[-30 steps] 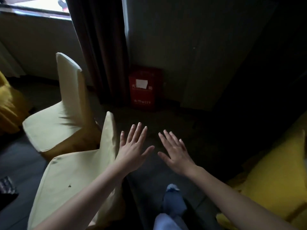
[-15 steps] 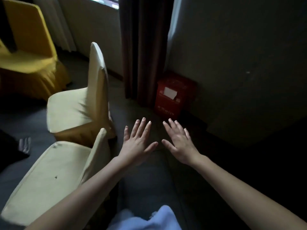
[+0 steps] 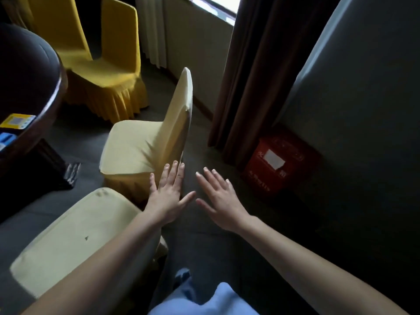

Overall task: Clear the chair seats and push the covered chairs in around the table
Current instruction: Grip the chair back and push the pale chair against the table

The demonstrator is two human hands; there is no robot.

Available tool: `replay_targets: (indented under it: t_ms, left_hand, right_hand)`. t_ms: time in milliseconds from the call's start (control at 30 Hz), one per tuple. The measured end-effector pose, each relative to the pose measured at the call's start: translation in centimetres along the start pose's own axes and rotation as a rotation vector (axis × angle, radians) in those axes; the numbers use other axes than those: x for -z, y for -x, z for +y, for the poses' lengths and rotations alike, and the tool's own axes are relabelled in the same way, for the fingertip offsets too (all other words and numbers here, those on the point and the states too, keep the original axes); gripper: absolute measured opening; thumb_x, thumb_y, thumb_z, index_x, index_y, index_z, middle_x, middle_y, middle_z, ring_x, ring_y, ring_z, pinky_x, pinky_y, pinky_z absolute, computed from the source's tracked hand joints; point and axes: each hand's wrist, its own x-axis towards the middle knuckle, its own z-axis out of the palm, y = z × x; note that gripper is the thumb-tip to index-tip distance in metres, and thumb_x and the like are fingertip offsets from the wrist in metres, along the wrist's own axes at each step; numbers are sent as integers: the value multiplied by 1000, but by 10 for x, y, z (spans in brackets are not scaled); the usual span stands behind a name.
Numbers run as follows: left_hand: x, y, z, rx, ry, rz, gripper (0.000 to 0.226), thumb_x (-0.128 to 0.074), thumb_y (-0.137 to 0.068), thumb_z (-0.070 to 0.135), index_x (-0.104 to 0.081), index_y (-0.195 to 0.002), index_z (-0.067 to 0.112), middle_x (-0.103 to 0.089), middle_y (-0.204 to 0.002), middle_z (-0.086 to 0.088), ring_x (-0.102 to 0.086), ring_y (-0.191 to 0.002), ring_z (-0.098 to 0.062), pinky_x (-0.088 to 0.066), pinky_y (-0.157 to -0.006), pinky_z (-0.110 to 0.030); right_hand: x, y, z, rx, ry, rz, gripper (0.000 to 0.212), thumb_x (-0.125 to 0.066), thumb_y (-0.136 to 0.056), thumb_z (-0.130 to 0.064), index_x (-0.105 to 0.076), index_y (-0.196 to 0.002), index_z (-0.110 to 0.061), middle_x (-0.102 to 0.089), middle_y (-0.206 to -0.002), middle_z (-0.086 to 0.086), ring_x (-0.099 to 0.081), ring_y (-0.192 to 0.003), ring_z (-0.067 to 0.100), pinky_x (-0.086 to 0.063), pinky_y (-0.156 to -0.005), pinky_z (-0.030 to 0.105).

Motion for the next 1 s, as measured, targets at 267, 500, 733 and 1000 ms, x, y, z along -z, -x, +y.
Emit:
replay_targets:
  t_ms: [267,500,733,1000]
  left_hand:
    - [5,-24,-33,131,51,22,81,-24,-90,65,17,-149,25,21,-157,3,21,-144,-15,11,-114,-53]
    - [4,20,-66,436,94,12,101,-4,-68,85,14,-149,28,18,-158,6,15,-145,-12,10,-115,-51]
    - [-20,134,-80,676,187,-444,89,-59,-76,57,-18,-150,30,-32,-153,4,-37,-136,-18,-33,-106,-29]
    - [-40,233,-75,1234,136,-116,61,-61,-57,53,-58,-117,44,-66,-112,6,-60,-107,-20,-49,-90,-33]
  right_hand:
    - [-4,-69,18,84,32,-96,67,-42,-96,-48,-8,-152,-32,0,-161,-5,6,-147,15,-7,-118,48]
    - [-14,-119,-21,428,36,-211,69,-43,-95,-50,-8,-151,-33,-1,-161,-5,5,-148,16,-9,-117,47]
    - [-52,-98,-70,859,180,-606,60,-52,-90,-45,-31,-146,-34,-30,-154,-1,-25,-141,24,-26,-108,50]
    - [-84,-87,-99,913,404,-608,45,-68,-75,-29,-49,-115,-23,-50,-112,3,-52,-108,30,-42,-88,52]
